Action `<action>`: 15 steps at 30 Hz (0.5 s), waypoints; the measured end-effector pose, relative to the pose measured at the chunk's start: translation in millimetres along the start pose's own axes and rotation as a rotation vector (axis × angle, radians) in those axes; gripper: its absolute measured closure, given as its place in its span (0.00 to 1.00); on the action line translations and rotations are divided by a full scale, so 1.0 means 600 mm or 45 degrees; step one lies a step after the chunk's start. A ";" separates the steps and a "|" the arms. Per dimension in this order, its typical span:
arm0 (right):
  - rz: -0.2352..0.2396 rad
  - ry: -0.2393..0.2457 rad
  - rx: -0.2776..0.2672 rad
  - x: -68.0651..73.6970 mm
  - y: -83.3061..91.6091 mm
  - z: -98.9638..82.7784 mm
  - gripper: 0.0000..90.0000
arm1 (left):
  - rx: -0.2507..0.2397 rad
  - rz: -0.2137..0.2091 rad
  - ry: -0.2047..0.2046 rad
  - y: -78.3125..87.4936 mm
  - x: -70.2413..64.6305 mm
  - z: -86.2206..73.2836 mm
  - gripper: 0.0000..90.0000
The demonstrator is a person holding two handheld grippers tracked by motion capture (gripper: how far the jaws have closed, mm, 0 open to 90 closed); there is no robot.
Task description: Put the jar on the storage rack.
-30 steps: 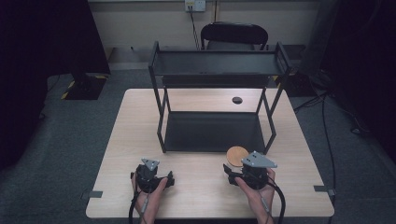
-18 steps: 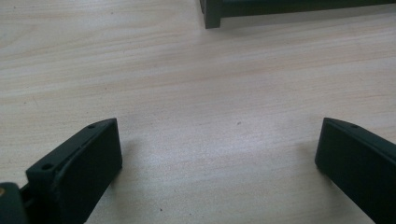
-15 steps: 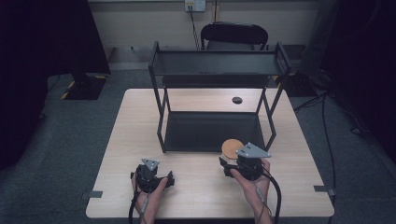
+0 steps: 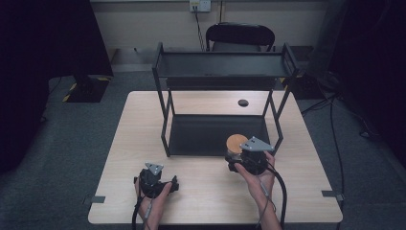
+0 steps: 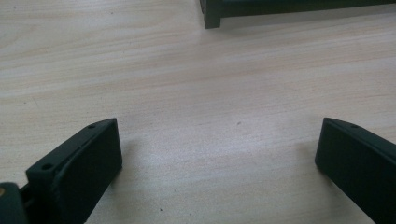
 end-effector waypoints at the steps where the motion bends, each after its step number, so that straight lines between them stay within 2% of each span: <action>1: -0.001 0.002 0.000 0.000 -0.002 0.002 0.29 | 0.000 0.000 0.000 0.000 0.000 0.000 0.00; 15: -0.018 0.014 0.001 -0.007 -0.036 0.035 0.29 | 0.000 0.000 0.000 0.000 0.000 0.000 0.00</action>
Point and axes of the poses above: each handheld gripper's, and its own axes: y roughly backward along the jaws, z roughly out of its top, x roughly to its left, the point moved 10 cm from there along -y, roughly forward along the jaws, and after that the axes turned 10 degrees about -z, right-handed, at the moved point
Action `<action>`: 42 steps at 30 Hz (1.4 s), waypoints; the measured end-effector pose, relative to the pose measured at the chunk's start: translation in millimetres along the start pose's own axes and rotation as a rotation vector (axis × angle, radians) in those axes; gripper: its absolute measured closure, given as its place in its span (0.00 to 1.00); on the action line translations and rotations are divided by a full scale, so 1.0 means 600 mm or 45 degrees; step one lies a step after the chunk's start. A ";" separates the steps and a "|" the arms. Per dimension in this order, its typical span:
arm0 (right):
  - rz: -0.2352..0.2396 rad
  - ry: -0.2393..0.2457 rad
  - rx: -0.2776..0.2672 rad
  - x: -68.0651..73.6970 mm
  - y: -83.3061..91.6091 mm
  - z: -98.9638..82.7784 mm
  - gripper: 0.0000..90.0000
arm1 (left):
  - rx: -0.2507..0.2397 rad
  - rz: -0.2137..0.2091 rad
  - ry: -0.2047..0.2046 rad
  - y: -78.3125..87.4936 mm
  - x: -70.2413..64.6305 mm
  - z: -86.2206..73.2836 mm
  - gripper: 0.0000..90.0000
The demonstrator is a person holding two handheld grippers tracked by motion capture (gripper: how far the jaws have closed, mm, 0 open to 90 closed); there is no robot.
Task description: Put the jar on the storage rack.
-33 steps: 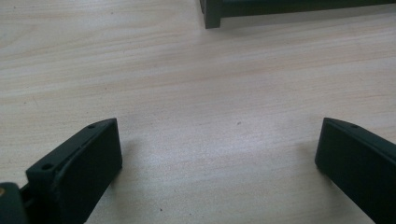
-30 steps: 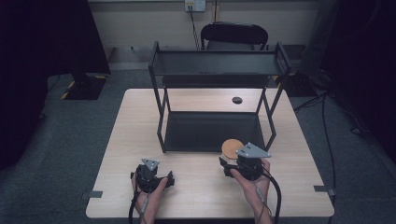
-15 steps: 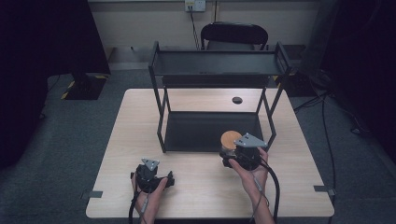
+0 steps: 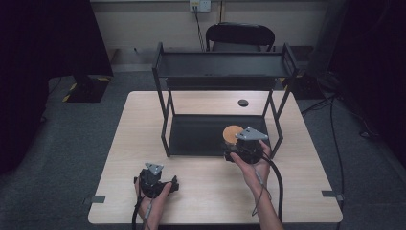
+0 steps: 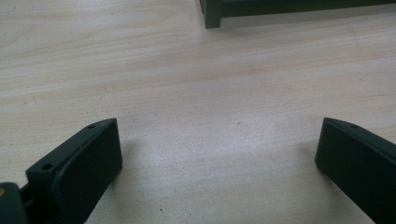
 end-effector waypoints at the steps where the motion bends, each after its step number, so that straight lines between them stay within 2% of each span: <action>1: 0.000 0.000 0.000 0.000 0.000 0.000 0.29 | 0.000 0.000 0.000 0.000 0.000 0.000 0.00; 14: -0.021 -0.003 0.006 -0.009 -0.038 0.023 0.29 | 0.000 0.000 0.000 0.000 0.000 0.000 0.00; 23: -0.020 -0.007 0.024 -0.007 -0.067 0.023 0.29 | 0.000 0.000 0.000 0.000 0.000 0.000 0.00; 28: -0.036 -0.009 0.037 -0.012 -0.090 0.026 0.29 | 0.000 0.000 0.000 0.000 0.000 0.000 0.00; 42: -0.060 -0.027 0.053 -0.018 -0.131 0.027 0.29 | 0.000 0.000 0.000 0.000 0.000 0.000 0.00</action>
Point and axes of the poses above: each handheld gripper's, and its own axes: y roughly backward along the jaws, z roughly out of its top, x roughly to its left, the point moved 10 cm from there along -y, roughly forward along the jaws, and after that the axes turned 10 degrees about -z, right-handed, at the moved point
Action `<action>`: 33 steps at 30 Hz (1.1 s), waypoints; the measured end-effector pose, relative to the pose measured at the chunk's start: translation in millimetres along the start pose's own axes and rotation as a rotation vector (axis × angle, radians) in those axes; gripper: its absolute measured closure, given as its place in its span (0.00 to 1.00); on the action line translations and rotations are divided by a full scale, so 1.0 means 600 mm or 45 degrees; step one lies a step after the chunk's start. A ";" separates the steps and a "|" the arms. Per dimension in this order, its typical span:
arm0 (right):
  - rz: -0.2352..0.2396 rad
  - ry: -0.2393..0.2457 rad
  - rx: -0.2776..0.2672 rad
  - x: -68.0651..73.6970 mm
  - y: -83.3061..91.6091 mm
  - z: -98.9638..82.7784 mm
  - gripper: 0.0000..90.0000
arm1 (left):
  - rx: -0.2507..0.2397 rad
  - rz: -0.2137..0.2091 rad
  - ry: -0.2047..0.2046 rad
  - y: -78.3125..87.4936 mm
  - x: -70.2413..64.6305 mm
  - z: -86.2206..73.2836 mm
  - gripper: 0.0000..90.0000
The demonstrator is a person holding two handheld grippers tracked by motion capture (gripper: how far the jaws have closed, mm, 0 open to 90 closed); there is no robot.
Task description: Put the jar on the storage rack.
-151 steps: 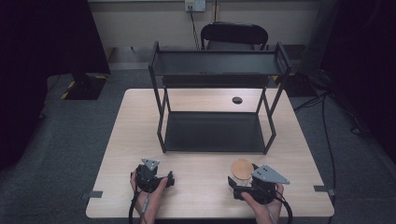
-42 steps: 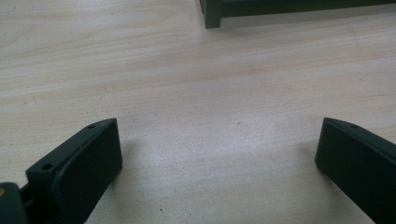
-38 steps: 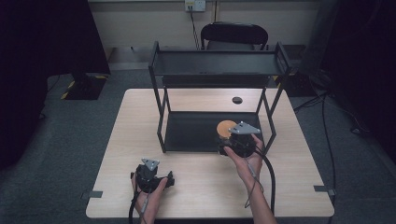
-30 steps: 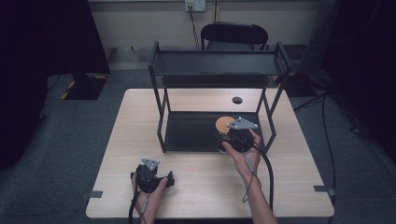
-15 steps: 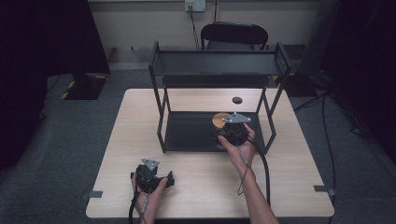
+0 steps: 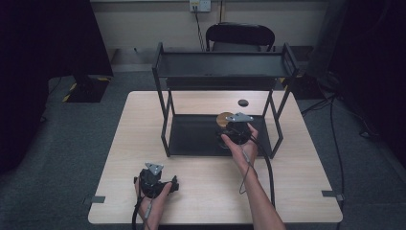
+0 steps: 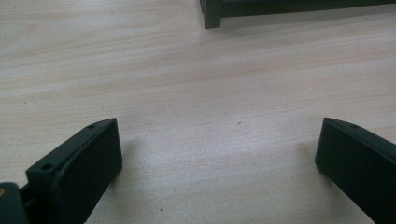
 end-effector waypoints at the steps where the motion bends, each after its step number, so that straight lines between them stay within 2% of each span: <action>1: 0.000 0.000 0.000 0.000 0.000 0.000 0.29 | 0.000 0.000 0.000 0.000 0.000 0.000 0.00; 6: -0.006 -0.002 0.021 0.003 -0.017 -0.008 0.29 | 0.000 0.000 0.000 0.000 0.000 0.000 0.00; 12: -0.002 -0.027 0.013 0.005 -0.024 -0.012 0.29 | 0.000 0.000 0.000 0.000 0.000 0.000 0.00; 33: 0.016 -0.061 0.018 0.005 -0.025 -0.023 0.29 | 0.000 0.000 0.000 0.000 0.000 0.000 0.00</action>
Point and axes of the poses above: each handheld gripper's, and its own axes: y roughly backward along the jaws, z roughly out of its top, x roughly to its left, the point moved 10 cm from there along -y, roughly forward along the jaws, and after that the axes turned 10 degrees about -z, right-handed, at the moved point
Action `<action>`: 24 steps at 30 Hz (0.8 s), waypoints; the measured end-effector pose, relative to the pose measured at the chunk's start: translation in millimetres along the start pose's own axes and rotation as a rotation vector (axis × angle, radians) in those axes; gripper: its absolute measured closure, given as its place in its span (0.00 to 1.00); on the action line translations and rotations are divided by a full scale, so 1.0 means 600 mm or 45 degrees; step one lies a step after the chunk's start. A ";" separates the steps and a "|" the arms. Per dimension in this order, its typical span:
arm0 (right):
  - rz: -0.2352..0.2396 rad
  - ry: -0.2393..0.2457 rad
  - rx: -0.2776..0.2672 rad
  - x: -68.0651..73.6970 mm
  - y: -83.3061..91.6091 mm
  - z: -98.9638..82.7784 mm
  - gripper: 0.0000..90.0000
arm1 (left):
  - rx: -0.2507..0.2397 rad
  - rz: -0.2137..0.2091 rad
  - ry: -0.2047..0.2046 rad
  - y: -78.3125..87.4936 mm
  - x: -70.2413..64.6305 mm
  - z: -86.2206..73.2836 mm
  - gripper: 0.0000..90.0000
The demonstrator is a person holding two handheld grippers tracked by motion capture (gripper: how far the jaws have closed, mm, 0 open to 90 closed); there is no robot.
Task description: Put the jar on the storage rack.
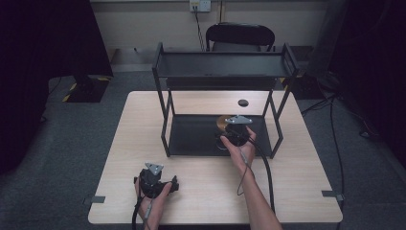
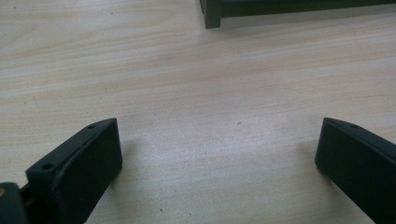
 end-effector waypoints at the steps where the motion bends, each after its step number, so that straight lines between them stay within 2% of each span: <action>1: 0.003 0.001 0.006 0.000 -0.001 0.000 0.29 | 0.000 0.000 0.000 0.000 0.000 0.000 0.00; 10: 0.014 -0.002 0.020 0.001 -0.001 0.001 0.28 | 0.000 0.000 0.000 0.000 0.000 0.000 0.00; 11: 0.028 -0.019 0.013 0.001 -0.001 0.002 0.24 | 0.000 0.000 0.000 0.000 0.000 0.000 0.00; 12: 0.028 -0.019 0.013 0.001 -0.001 0.002 0.24 | 0.000 0.000 0.000 0.000 0.000 0.000 0.00; 13: 0.029 -0.028 0.010 0.001 -0.001 0.004 0.17 | 0.000 0.000 0.000 0.000 0.000 0.000 0.00; 14: 0.029 -0.028 0.010 0.001 -0.001 0.004 0.17 | 0.000 0.000 0.000 0.000 0.000 0.000 0.00; 15: 0.027 -0.024 0.013 0.001 -0.001 0.004 0.09 | 0.000 0.000 0.000 0.000 0.000 0.000 0.00; 16: 0.027 -0.024 0.013 0.001 -0.001 0.004 0.09 | 0.000 0.000 0.000 0.000 0.000 0.000 0.00; 17: 0.012 -0.017 0.024 0.000 -0.002 0.003 0.05 | 0.000 0.000 0.000 0.000 0.000 0.000 0.00; 24: 0.004 -0.030 0.018 -0.003 0.005 0.007 0.02 | 0.000 0.000 0.000 0.000 0.000 0.000 0.00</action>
Point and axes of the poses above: each handheld gripper's, and its own axes: y roughly backward along the jaws, z roughly out of its top, x roughly to its left, the point moved 10 cm from there along -y, roughly forward along the jaws, and after that the axes turned 10 degrees about -z, right-handed, at the moved point
